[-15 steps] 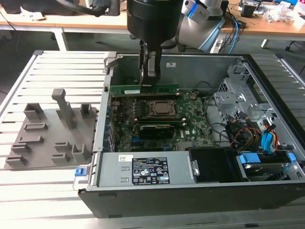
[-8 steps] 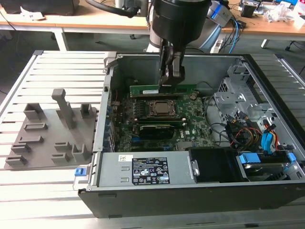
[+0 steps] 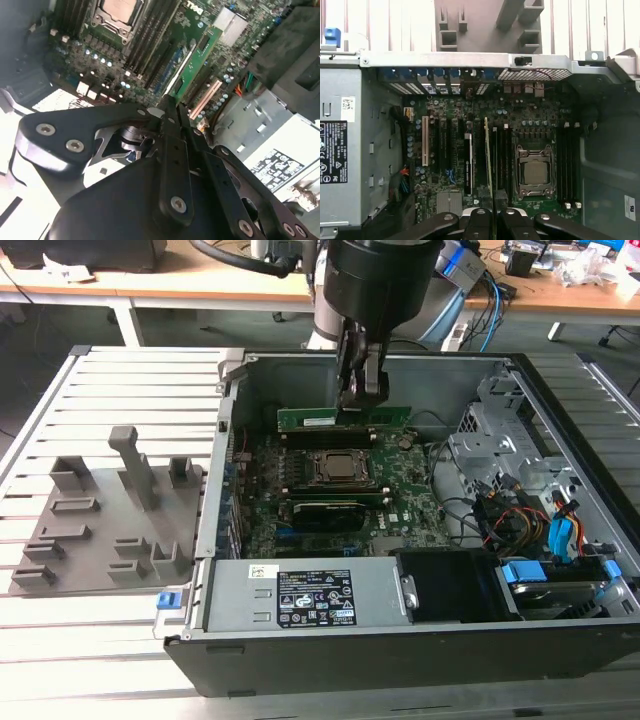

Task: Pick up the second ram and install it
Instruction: 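Pick up the second ram and move it above second insertion slot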

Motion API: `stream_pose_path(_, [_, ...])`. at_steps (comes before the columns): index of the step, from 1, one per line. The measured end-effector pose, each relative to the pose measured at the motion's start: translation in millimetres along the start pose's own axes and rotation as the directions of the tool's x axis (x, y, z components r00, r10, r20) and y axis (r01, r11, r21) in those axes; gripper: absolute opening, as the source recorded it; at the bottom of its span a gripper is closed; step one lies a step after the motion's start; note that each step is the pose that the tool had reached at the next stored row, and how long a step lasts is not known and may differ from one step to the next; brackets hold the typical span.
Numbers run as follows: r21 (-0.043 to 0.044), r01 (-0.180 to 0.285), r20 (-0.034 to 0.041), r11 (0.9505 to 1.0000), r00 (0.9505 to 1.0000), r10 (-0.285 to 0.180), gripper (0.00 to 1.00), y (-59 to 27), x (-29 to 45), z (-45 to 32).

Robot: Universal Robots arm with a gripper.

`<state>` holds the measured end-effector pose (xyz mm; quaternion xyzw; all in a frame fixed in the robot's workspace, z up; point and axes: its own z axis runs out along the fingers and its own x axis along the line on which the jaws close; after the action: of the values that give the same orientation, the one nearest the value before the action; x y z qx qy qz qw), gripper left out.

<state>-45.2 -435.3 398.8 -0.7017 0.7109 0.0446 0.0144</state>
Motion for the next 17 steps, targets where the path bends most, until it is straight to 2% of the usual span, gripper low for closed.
stream_pose_path(1, [0.0,0.0,0.0001,1.0,1.0,0.0,0.14,-0.5,-5.4,1.2])
stream_pose_path(3, [-0.0002,0.0,0.0001,1.0,1.0,0.0,0.14,-2.2,-9.0,4.4])
stream_pose_path(13, [-0.0019,0.0,0.0,1.0,1.0,0.0,0.14,-10.9,-8.9,20.4])
stream_pose_path(17, [-0.0019,0.0,0.0,1.0,1.0,0.0,0.14,-13.0,-8.6,24.5])
